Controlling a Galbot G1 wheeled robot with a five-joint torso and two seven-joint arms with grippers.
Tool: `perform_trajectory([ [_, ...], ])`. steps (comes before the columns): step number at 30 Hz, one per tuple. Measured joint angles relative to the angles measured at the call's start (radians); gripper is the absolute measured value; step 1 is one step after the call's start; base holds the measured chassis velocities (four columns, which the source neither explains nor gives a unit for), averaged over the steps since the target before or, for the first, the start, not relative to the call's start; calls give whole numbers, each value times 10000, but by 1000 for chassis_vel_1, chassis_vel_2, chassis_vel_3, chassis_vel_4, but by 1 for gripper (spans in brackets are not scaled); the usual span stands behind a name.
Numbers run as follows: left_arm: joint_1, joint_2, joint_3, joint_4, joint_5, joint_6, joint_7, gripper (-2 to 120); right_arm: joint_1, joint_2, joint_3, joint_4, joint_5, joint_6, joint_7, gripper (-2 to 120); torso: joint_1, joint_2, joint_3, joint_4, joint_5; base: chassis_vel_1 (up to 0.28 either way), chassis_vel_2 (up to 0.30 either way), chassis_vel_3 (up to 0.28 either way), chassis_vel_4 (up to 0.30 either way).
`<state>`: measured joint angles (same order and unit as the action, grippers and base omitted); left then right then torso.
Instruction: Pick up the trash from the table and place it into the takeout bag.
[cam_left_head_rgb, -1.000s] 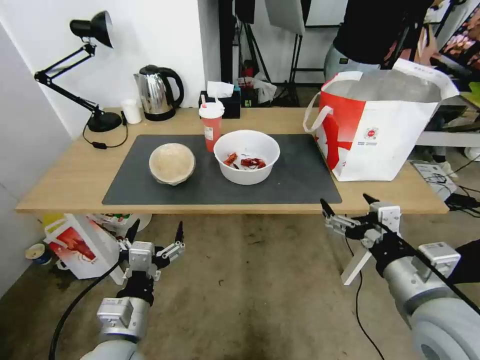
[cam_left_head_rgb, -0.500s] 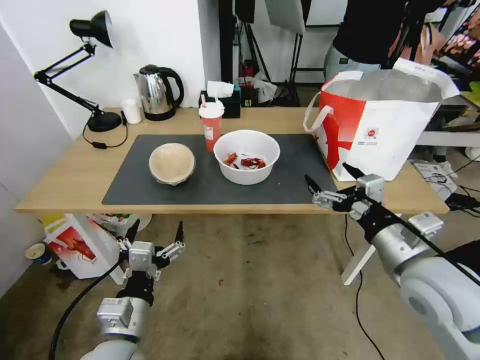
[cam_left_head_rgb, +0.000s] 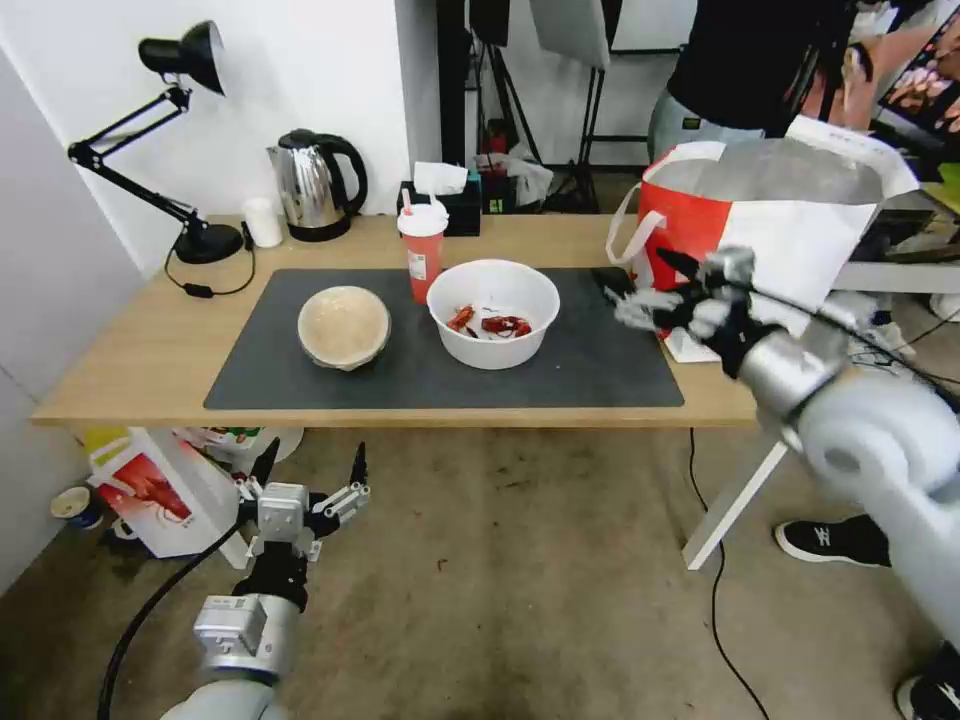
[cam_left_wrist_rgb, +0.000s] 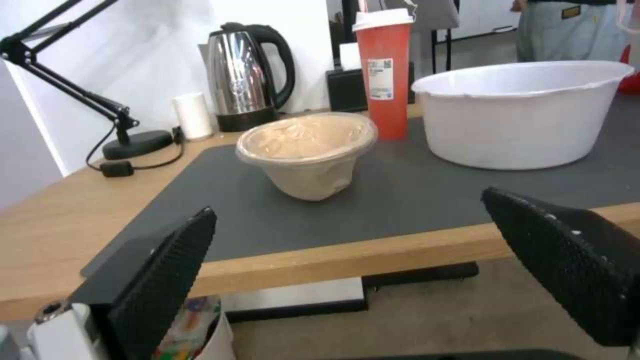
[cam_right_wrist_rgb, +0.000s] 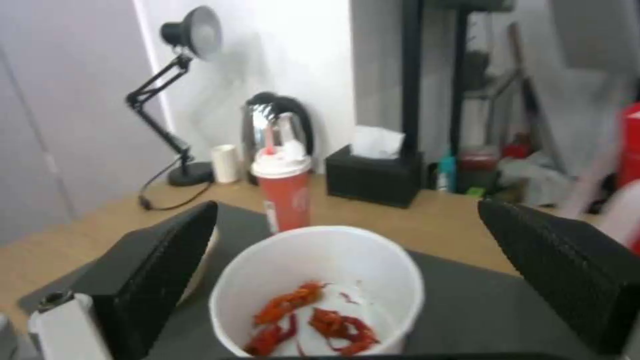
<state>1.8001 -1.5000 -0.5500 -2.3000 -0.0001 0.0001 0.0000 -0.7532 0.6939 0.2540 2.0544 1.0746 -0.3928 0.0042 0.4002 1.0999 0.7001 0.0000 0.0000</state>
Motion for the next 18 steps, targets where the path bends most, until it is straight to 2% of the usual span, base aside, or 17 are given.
perform_trajectory([
  [1,0,0,0,0,0,0,0,100,0,0,0,0,0,0,0,100,0,0,0,0,0,0,0,0,0],
  [7,-1,0,0,0,0,0,0,100,2325,145,-1580,-994,406,-191,-408,100,-2,0,0,-1,-2,0,0,0,0],
  [10,0,0,0,0,0,0,0,100,3703,369,-2762,-1716,424,-132,-1366,100,-2,1,-1,-1,0,0,0,0,0],
  [11,0,0,0,0,0,0,0,100,3703,369,-2762,-1716,424,-132,-1366,100,-2,1,-1,-1,0,0,0,0,0],
  [14,0,2,0,0,0,0,1,100,5366,746,-4168,-2835,55,-43,-2373,100,-1,1,0,2,-1,0,0,0,0],
  [15,0,2,0,0,0,0,1,100,5366,746,-4168,-2835,55,-43,-2373,100,-1,1,0,2,-1,0,0,0,0],
  [18,0,0,0,0,0,0,0,100,6530,1184,-5146,-3937,-408,22,-3759,100,-1,1,0,2,-1,0,0,0,0],
])
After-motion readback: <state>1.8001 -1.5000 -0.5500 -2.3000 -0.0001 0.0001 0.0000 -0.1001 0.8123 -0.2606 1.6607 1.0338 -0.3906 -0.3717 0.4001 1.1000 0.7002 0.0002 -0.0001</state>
